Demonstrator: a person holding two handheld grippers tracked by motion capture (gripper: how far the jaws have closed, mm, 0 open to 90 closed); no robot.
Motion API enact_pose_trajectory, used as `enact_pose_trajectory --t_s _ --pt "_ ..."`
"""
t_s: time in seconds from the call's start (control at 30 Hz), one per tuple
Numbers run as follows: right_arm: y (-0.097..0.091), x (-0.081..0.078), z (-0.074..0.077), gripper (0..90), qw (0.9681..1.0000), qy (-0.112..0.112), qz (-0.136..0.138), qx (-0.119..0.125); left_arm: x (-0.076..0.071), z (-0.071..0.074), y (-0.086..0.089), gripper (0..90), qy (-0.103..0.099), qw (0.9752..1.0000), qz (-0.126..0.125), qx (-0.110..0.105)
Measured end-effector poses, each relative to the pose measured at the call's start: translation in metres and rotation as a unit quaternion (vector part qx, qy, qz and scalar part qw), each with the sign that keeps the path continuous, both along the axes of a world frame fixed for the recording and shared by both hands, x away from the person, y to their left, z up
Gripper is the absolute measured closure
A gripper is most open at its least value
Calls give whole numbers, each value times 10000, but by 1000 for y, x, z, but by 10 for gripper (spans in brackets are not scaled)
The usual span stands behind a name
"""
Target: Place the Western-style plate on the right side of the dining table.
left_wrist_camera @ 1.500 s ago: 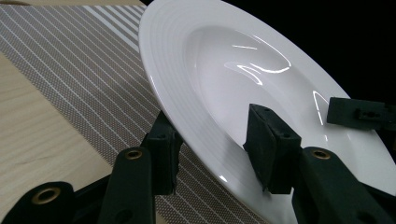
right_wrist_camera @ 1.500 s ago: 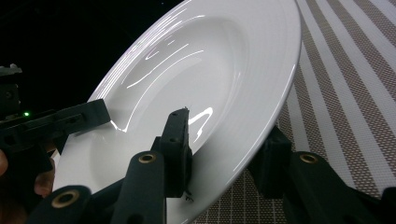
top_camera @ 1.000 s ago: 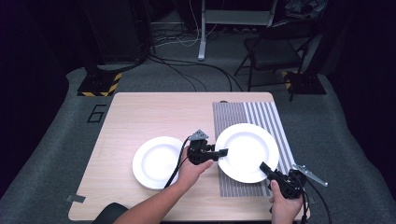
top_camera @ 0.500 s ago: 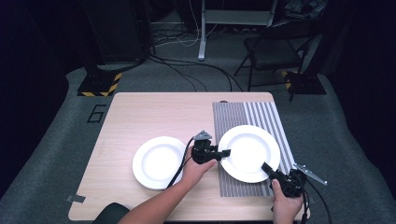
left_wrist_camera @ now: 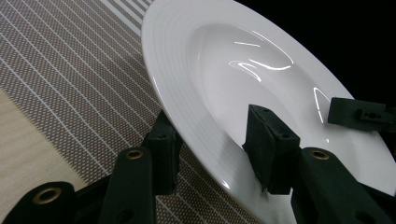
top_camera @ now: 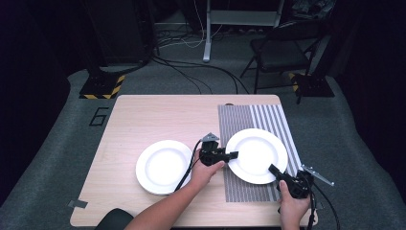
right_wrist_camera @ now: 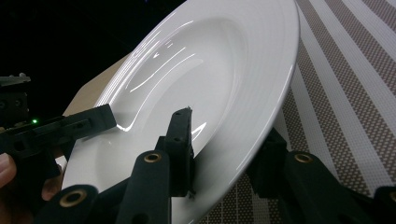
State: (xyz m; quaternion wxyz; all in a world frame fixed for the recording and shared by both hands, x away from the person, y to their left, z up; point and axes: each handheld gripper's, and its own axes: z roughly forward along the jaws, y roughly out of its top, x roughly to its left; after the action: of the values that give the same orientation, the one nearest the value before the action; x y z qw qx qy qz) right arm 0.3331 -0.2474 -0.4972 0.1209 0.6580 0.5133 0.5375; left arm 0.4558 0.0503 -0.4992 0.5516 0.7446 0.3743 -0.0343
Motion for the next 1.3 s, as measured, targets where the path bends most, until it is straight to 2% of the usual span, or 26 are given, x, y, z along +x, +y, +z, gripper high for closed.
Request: enact_pose_trajectory --t_s 0.17,0.33,0.5,0.57,0.63,0.7,0.8,0.93,0.97,1.13,1.17,1.2,1.23,1.3 --pt "-2 8 6 656 9999 -105 8 -87 7 5 -3 569 -53 10000 0 -57" --pt "-4 17 6 654 9999 -134 43 -27 14 8 -3 575 -96 9999 8 -48" --pt "-1 28 5 655 9998 -23 148 -158 19 9 -4 600 -149 9999 4 -59" --pt "2 32 3 667 9993 39 234 -286 19 11 -6 617 -246 9997 40 -57" --pt "1 33 2 689 9997 -50 157 -186 20 11 -7 623 -243 9996 97 -50" --pt "1 34 1 705 10000 21 65 -53 21 9 -8 624 -190 9998 88 -22" --pt "0 36 -1 707 9998 206 31 -26 23 2 -10 622 0 9999 145 10" --pt "-2 39 -5 706 9994 351 7 40 27 -2 -12 624 39 9998 166 31" --pt "-4 40 -7 707 9995 323 54 -21 27 -2 -13 623 36 9998 178 31" --pt "-6 47 -9 707 9990 429 61 55 33 -6 -15 623 115 9997 210 60" --pt "-7 49 -10 707 9991 423 79 13 34 -6 -15 622 69 9997 203 102" --pt "-6 50 -10 707 9988 465 50 106 34 -6 -16 622 112 9996 229 93" --pt "-8 50 -12 706 9990 430 95 46 35 -6 -17 622 96 9996 222 127" --pt "-8 52 -12 706 9989 460 55 120 35 -6 -18 621 114 9996 237 124"
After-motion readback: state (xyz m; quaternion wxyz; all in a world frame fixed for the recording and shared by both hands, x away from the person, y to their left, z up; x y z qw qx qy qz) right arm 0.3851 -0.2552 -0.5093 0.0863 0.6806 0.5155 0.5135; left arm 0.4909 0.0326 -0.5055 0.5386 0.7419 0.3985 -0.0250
